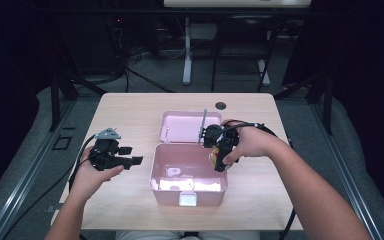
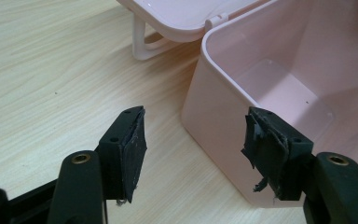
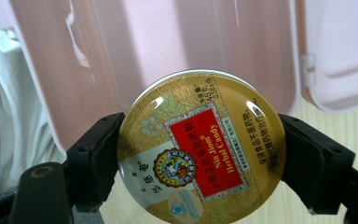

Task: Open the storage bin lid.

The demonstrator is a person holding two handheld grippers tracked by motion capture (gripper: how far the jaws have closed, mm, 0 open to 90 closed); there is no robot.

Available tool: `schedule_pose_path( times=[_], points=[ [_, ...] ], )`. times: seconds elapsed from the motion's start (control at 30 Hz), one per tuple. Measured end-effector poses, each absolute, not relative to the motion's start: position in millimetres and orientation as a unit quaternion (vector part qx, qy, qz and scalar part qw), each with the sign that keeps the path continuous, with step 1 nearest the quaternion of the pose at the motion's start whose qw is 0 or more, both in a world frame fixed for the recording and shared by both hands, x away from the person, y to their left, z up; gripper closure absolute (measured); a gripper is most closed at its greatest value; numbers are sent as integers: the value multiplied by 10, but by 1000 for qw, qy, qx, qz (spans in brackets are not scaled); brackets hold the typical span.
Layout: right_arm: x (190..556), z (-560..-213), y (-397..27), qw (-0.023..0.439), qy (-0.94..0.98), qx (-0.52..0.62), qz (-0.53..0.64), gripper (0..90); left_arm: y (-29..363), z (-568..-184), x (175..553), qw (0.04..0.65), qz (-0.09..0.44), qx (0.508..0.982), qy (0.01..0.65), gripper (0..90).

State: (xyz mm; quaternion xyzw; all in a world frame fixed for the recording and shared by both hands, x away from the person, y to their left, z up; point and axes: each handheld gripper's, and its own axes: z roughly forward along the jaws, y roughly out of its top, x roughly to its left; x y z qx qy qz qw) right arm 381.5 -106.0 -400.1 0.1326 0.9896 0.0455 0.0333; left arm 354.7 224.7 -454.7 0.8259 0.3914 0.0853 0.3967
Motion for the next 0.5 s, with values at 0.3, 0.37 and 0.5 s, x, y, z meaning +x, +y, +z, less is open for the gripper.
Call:
schedule_pose_path(
  times=[0.3, 0.37, 0.5],
  points=[
    [3777, -4100, -857, 28, 993, 106, 44, 199, 2252, -4547, 3547, 397, 87, 827, 389, 382],
    [3782, -4128, -832, 26, 993, 105, 47, 199, 2257, -4545, 3547, 397, 87, 827, 390, 382],
    [3782, -4215, -794, 20, 994, 100, 43, 199, 2263, -4545, 3548, 397, 86, 826, 392, 382]
  ],
)
